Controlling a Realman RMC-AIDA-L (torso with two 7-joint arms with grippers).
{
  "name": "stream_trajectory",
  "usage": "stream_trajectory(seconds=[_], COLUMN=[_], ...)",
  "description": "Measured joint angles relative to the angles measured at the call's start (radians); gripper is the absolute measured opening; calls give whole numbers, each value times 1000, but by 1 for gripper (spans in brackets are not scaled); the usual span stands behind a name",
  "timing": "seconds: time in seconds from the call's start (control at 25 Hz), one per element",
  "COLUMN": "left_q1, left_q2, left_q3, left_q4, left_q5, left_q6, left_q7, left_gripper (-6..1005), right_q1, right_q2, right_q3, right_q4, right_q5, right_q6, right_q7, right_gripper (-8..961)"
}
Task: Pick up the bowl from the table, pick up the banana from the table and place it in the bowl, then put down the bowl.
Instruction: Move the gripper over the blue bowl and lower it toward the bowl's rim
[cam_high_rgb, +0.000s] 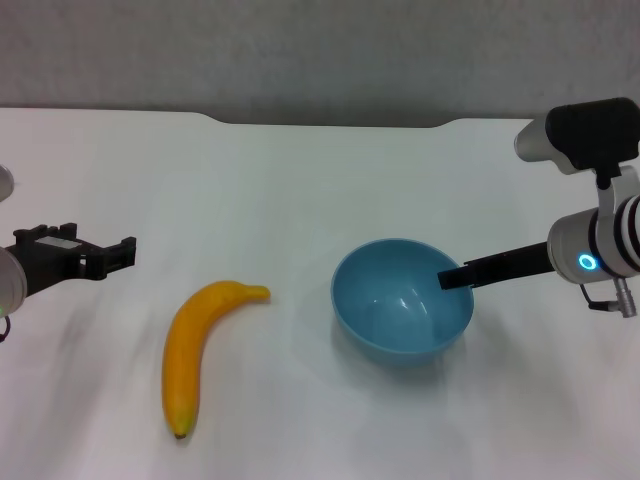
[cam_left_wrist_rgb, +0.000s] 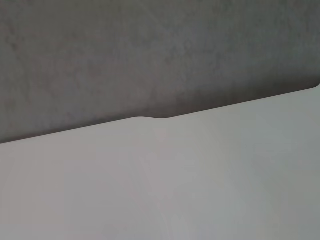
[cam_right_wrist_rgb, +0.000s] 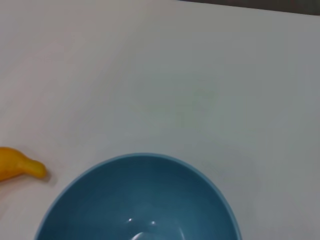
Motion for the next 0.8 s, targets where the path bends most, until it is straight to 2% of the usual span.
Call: stream_trajectory(seconds=[0.32, 0.48, 0.8], left_q1=[-1, 3, 0], left_q2=[0, 0, 0], left_q3=[17, 21, 25], left_q4=[0, 2, 28], left_q5=[0, 0, -5], left_q6=[12, 16, 28], left_q7=[0, -3, -5], left_gripper=[831, 831, 831], right_q1=[27, 64, 65], right_q2=[1, 6, 7], right_q3=[5, -8, -53], right_q4=[-101, -170, -201], right_q5=[6, 12, 62], right_q6=[-46, -65, -120], right_q7=[-19, -31, -45], right_gripper=[692, 691, 688])
